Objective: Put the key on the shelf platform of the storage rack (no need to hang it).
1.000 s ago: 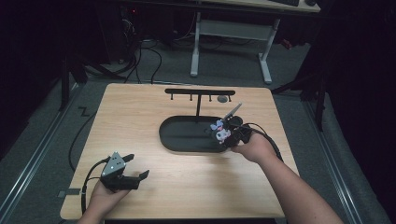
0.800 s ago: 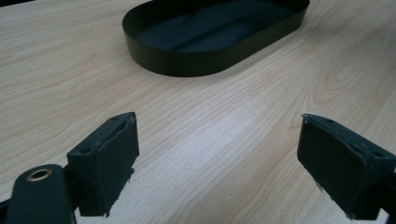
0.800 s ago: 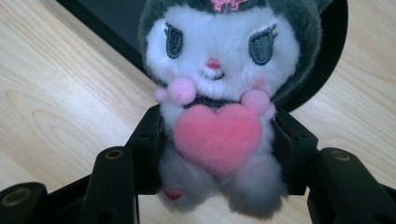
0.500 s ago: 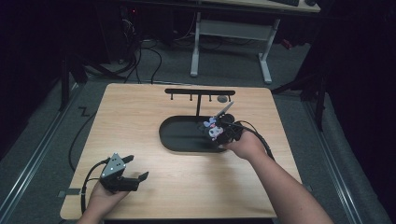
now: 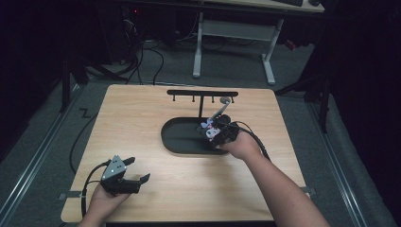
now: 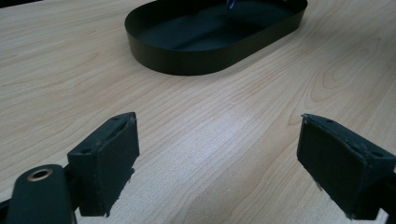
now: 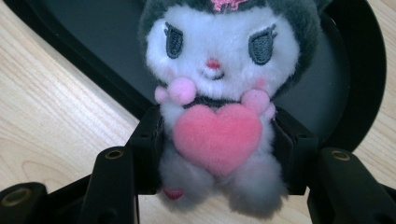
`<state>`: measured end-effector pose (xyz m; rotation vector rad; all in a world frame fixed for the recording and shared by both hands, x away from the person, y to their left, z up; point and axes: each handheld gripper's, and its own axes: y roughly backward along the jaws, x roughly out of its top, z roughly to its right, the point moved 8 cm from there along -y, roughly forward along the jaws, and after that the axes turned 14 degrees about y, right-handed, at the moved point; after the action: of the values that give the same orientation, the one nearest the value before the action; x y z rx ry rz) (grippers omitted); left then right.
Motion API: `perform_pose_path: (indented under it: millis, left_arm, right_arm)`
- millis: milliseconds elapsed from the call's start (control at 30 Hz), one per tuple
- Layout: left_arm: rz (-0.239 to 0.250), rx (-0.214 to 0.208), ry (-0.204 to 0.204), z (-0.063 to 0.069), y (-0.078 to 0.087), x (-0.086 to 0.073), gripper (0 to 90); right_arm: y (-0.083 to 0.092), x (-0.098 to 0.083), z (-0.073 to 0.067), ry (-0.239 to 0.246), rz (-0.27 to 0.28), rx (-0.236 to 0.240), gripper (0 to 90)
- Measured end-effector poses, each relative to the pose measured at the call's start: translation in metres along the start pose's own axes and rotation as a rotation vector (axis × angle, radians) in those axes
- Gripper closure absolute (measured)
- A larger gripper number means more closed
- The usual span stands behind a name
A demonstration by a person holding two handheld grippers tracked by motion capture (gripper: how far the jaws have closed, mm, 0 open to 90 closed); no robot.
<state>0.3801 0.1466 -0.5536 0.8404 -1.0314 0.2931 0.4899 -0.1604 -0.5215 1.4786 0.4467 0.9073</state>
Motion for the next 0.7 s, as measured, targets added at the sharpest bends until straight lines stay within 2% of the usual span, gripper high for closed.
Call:
perform_pose_path:
  millis: [167, 400, 433, 533, 567, 667, 700]
  left_arm:
    - [0.006, 0.005, 0.003, -0.001, 0.002, 0.001, 13.7]
    - [0.012, 0.003, 0.004, -0.002, 0.001, 0.001, 13.8]
    - [0.009, 0.004, 0.002, -0.002, 0.001, 0.001, 13.8]
    - [0.007, 0.003, -0.001, -0.002, 0.0, 0.001, 13.8]
    - [0.011, 0.003, 0.0, -0.002, 0.001, 0.001, 13.8]
    - [0.011, 0.005, 0.001, -0.003, 0.002, 0.002, 13.8]
    - [0.012, 0.006, 0.003, -0.003, 0.002, 0.002, 13.8]
  right_arm:
    - [-0.006, 0.003, 0.004, -0.018, -0.001, 0.003, 45.8]
    - [-0.011, 0.007, 0.008, -0.008, -0.004, -0.002, 45.9]
    - [-0.013, 0.009, 0.006, -0.027, -0.013, 0.002, 45.8]
    - [-0.015, 0.012, 0.007, -0.009, -0.01, -0.002, 45.8]
    - [-0.017, 0.015, 0.006, -0.021, -0.004, 0.002, 45.8]
    - [-0.022, 0.015, 0.007, -0.011, -0.01, 0.005, 45.8]
    - [-0.029, 0.012, 0.008, -0.017, -0.028, 0.002, 45.5]
